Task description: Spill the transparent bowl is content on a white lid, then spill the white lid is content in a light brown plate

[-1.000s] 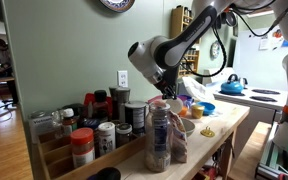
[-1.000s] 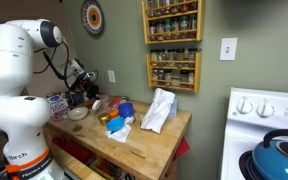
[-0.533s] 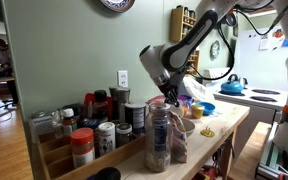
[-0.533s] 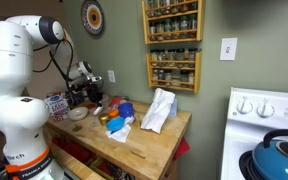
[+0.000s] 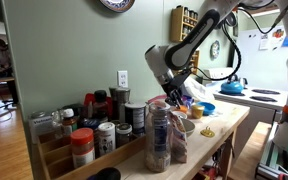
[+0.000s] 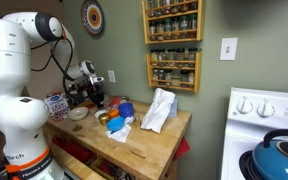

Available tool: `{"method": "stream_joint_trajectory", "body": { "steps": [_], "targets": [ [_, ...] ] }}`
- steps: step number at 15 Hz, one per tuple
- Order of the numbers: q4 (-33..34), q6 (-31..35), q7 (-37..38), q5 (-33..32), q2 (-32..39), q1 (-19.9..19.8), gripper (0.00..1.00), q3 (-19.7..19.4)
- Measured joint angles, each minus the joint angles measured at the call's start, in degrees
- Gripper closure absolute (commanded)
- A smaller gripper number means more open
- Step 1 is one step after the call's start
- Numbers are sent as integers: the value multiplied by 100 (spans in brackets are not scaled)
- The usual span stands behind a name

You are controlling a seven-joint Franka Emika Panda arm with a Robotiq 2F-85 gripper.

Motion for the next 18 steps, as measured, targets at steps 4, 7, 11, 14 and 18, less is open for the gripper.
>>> {"method": "stream_joint_trajectory", "body": {
  "steps": [4,7,11,14,18],
  "targets": [
    [-64,0,208,216,-250,2,1,34],
    [-124,-4,283,987,-577,-2,0,89],
    [-295,134,693,1646,-1243,-2,0,202],
    [-544,326,1172,1702,-1810,-2,0,323],
    [-787,335,1661,1348,-2292,-1,0,547]
  ]
}}
